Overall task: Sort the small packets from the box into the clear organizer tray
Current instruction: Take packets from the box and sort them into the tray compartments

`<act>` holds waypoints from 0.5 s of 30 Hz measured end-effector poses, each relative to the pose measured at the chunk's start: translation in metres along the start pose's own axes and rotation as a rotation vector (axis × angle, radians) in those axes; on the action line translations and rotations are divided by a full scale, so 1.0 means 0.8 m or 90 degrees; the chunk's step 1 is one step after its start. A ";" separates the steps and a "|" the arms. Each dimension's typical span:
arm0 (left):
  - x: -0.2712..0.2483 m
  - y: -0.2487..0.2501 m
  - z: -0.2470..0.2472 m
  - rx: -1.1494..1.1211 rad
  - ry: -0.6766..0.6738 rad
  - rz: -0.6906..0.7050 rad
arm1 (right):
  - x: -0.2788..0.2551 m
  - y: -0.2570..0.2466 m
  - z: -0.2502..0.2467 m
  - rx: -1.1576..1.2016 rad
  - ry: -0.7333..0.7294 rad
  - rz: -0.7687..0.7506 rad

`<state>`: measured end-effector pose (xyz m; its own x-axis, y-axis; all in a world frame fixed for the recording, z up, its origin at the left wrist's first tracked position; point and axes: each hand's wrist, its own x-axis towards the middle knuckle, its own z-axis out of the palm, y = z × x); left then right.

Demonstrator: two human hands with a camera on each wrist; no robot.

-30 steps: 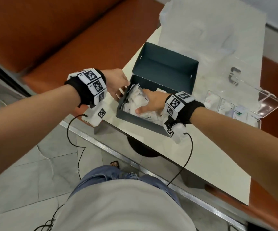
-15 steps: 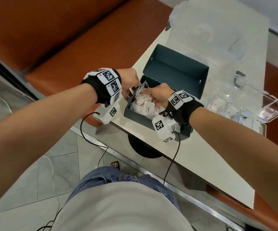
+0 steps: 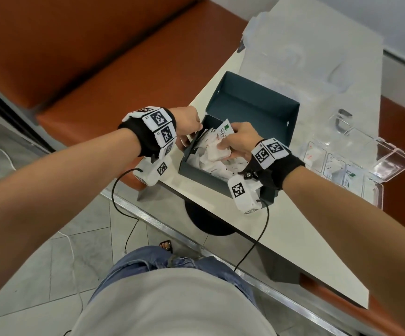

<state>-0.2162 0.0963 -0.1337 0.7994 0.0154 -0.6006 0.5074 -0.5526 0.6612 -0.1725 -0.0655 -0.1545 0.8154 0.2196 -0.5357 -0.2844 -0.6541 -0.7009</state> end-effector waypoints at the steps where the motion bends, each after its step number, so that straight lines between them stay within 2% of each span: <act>1: 0.000 -0.001 0.000 0.004 0.003 0.004 | -0.002 0.004 -0.005 0.012 -0.002 -0.004; 5: -0.001 0.002 -0.004 0.063 0.036 0.014 | -0.013 0.016 -0.028 0.060 -0.014 0.011; 9: -0.005 0.020 -0.012 0.155 0.151 0.075 | -0.033 0.022 -0.057 0.073 -0.024 0.030; 11: -0.008 0.034 -0.015 0.113 0.198 0.142 | -0.047 0.021 -0.074 0.112 -0.017 0.023; 15: -0.013 0.070 -0.009 -0.075 0.201 0.248 | -0.075 0.006 -0.117 0.196 -0.001 -0.038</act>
<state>-0.1937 0.0709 -0.0873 0.9853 0.0884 -0.1462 0.1707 -0.4701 0.8660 -0.1755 -0.1499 -0.0817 0.8344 0.2524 -0.4899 -0.3758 -0.3895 -0.8409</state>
